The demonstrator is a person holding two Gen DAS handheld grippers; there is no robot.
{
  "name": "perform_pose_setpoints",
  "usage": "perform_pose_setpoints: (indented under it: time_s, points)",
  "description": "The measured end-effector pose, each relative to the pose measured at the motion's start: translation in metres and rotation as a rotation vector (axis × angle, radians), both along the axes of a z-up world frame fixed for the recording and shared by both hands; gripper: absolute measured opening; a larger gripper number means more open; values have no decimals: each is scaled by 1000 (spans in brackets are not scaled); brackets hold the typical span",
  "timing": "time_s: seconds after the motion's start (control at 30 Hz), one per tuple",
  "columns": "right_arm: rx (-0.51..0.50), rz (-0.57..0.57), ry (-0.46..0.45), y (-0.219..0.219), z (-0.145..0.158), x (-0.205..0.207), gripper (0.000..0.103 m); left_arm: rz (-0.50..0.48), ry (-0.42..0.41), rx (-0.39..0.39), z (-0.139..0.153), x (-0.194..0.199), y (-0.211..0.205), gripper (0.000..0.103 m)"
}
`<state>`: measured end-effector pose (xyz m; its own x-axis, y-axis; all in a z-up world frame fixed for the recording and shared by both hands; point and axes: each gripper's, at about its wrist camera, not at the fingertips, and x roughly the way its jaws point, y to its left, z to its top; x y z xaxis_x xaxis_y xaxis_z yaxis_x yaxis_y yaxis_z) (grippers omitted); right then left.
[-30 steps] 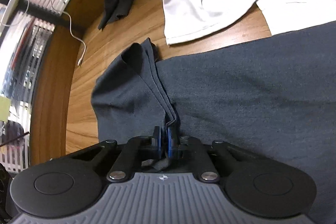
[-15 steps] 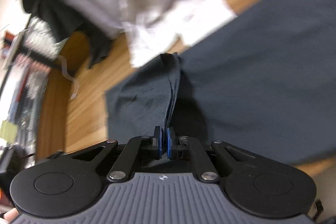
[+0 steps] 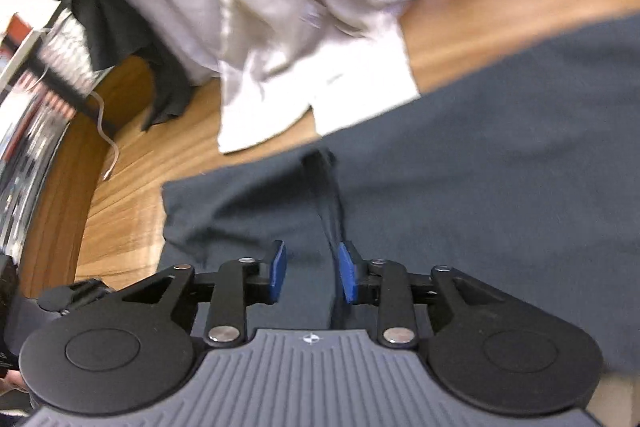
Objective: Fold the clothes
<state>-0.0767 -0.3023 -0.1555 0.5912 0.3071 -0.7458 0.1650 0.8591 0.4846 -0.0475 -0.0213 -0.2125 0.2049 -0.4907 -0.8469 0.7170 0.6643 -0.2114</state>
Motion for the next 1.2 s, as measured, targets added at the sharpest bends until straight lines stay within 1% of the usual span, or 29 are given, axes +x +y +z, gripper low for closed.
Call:
perform_pose_setpoints:
  time_s: [0.13,0.3,0.37,0.4,0.43,0.47,0.53,0.63,0.67,0.7,0.77,0.83,0.87,0.9,0.93,0.97,1.03,1.1,1.2]
  points:
    - [-8,56,-17,3,-9,38,38,-12,12,15,-9,-2,-5,92]
    - [-5,112,-11,4,-23,70,39,-49,-15,63,-14,-9,-14,93]
    - [28,121,-4,0,-31,78,40,-70,-27,85,-15,-12,-17,94]
    - [61,125,-1,-3,-36,81,38,-82,-35,93,-16,-13,-18,95]
    - [98,128,1,-6,-40,83,28,-86,-38,95,-16,-13,-18,95]
    - [130,139,-4,-8,-41,85,3,-85,-38,95,-16,-13,-18,95]
    - [148,130,-44,-11,-34,83,3,-77,-34,91,-16,-13,-17,95]
    - [99,74,-64,-17,-21,84,2,-48,-20,79,-15,-11,-16,95]
    - [69,66,-58,-17,-21,86,2,-43,-18,77,-15,-11,-16,95]
    - [13,60,-43,-15,-22,89,2,-40,-17,77,-15,-11,-16,95]
    - [-92,48,-8,-13,-26,94,8,-34,-12,77,-14,-10,-16,95]
    - [-96,40,-8,-19,-24,88,8,-22,4,71,-10,-7,-14,92]
    - [-94,43,-17,-20,-21,83,8,-7,17,55,-7,-5,-11,90]
    - [-92,48,-28,-21,-17,78,8,13,29,32,-2,-2,-7,90]
    - [-92,62,-35,-20,-14,72,11,35,38,8,2,1,-2,90]
    - [-93,83,-38,-18,-11,65,19,57,42,-16,7,4,4,89]
    - [-103,118,-41,-10,-6,49,25,101,35,-57,17,10,13,88]
    - [-99,157,-37,3,-4,35,25,146,25,-88,25,17,21,87]
    - [-120,227,-19,26,-8,15,25,215,19,-91,25,30,27,82]
